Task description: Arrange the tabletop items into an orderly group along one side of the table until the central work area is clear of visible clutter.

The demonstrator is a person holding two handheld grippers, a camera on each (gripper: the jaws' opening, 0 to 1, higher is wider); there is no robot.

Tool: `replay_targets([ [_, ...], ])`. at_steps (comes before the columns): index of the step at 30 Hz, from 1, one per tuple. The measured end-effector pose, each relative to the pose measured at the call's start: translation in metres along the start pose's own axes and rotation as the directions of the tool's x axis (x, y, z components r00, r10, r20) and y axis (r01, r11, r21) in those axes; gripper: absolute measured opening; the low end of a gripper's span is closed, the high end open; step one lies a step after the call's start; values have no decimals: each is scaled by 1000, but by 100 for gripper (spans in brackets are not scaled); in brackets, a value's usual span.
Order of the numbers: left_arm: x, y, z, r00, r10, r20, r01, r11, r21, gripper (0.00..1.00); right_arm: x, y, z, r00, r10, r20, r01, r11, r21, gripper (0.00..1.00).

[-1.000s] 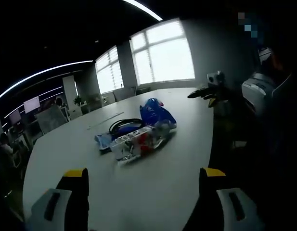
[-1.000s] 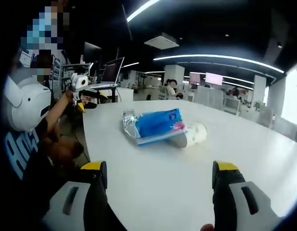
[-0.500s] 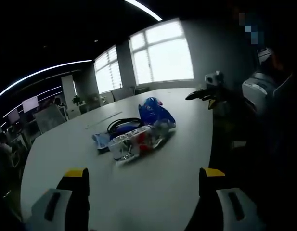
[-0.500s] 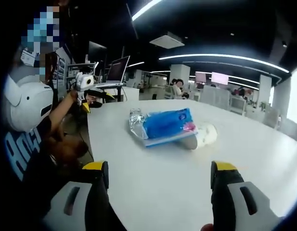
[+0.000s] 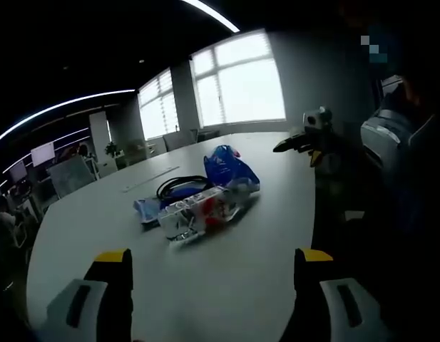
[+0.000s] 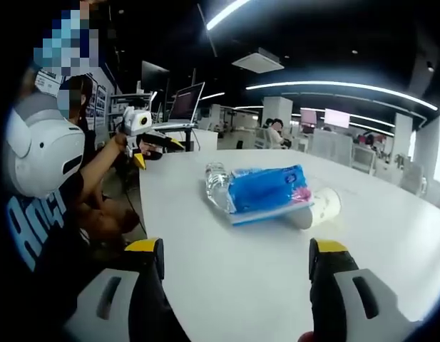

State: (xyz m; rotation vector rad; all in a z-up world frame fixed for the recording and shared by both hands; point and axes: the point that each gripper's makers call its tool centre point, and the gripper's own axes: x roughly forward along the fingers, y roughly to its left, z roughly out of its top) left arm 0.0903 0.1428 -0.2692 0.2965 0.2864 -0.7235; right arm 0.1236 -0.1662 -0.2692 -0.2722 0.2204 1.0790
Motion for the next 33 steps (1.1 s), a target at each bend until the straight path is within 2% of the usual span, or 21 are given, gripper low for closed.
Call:
replay_targets([
  [15, 7, -1, 6, 1000, -19, 20, 19, 1000, 2, 92, 11, 8, 7, 999, 37, 30, -37, 999, 2, 75],
  [24, 13, -3, 9, 999, -42, 27, 42, 999, 6, 92, 24, 23, 10, 994, 93, 48, -94, 996, 2, 73],
  [33, 14, -1, 10, 998, -53, 29, 53, 999, 5, 90, 33, 28, 14, 992, 112, 53, -112, 994, 0, 71],
])
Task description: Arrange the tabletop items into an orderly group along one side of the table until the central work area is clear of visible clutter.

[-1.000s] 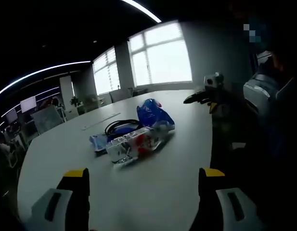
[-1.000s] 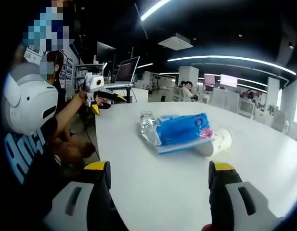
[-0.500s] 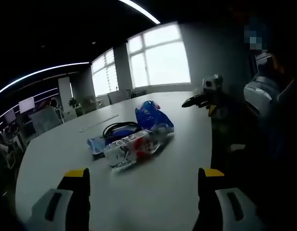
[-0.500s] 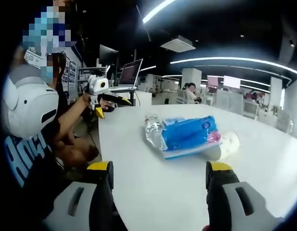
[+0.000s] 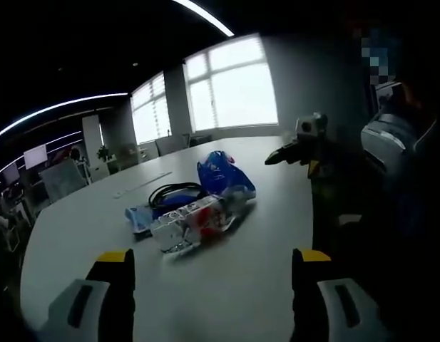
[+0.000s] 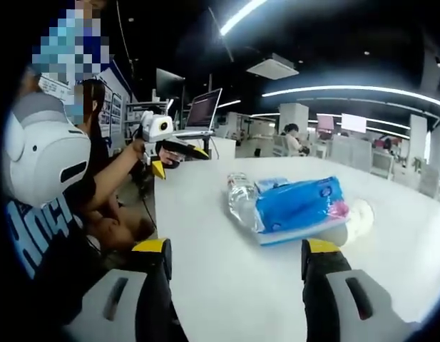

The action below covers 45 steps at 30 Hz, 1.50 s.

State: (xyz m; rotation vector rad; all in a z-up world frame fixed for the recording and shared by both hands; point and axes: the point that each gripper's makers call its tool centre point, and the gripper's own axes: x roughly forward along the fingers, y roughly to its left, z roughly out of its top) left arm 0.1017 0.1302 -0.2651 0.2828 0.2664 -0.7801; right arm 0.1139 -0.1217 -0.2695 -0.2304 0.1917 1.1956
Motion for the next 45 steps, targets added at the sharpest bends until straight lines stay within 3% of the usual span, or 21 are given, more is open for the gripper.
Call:
replay_targets([
  [45, 21, 8, -3, 999, -34, 7, 34, 999, -10, 86, 29, 8, 6, 999, 35, 36, -35, 999, -2, 52],
])
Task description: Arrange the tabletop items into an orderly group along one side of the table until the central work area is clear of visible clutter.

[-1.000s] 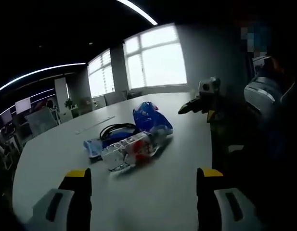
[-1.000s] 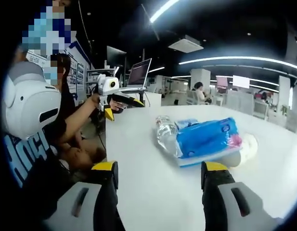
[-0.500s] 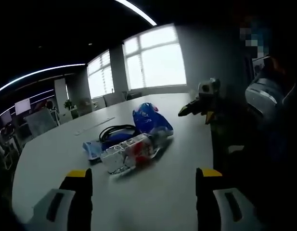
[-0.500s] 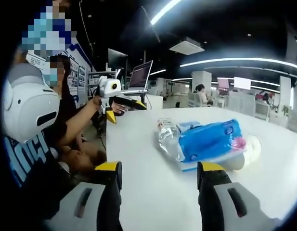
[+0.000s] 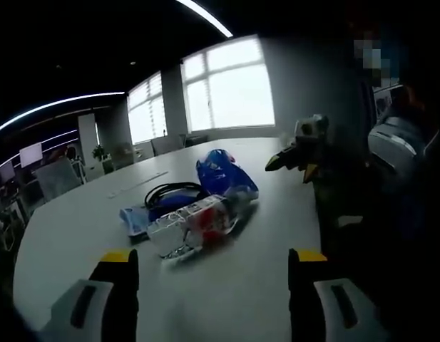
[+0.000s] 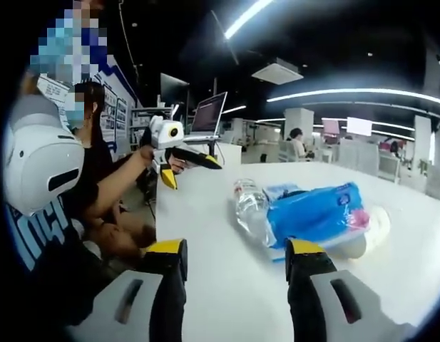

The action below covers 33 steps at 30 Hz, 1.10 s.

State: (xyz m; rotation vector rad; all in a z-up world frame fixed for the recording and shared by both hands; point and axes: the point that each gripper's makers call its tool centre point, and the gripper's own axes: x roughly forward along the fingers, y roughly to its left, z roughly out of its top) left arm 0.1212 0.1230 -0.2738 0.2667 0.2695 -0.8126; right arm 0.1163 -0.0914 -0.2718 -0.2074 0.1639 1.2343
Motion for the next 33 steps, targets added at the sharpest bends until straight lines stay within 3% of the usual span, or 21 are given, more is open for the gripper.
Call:
replay_targets([
  [9, 6, 5, -1, 1000, -5, 4, 5, 1000, -10, 83, 8, 4, 2, 1000, 22, -1, -22, 1000, -13, 48],
  [33, 20, 11, 0, 1000, -19, 16, 20, 1000, -22, 79, 24, 0, 2, 1000, 3, -12, -3, 1000, -3, 42],
])
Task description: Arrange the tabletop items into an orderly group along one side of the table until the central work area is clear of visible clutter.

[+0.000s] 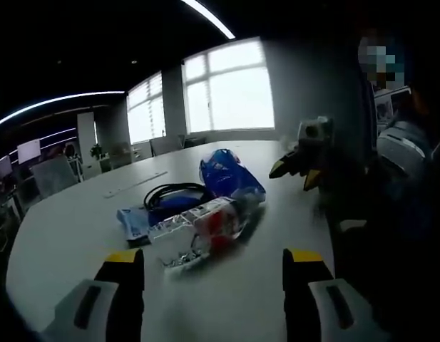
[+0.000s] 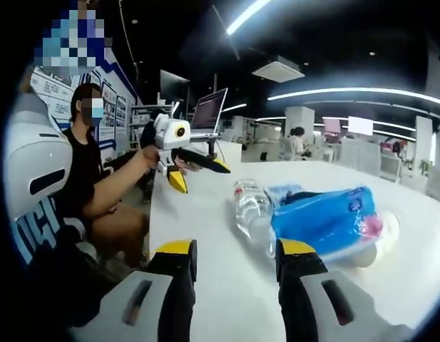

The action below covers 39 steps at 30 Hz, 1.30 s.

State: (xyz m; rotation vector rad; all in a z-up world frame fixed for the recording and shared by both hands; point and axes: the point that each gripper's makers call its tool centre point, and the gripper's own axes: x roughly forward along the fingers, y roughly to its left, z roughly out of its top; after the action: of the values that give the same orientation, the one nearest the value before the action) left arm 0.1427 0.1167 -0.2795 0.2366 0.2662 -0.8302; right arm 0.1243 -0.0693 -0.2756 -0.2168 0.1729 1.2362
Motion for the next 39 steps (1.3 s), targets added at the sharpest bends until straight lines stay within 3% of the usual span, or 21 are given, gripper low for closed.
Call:
replay_targets([
  [39, 13, 11, 8, 1000, -20, -12, 20, 1000, 16, 77, 29, 5, -9, 998, 40, -46, -41, 999, -2, 35],
])
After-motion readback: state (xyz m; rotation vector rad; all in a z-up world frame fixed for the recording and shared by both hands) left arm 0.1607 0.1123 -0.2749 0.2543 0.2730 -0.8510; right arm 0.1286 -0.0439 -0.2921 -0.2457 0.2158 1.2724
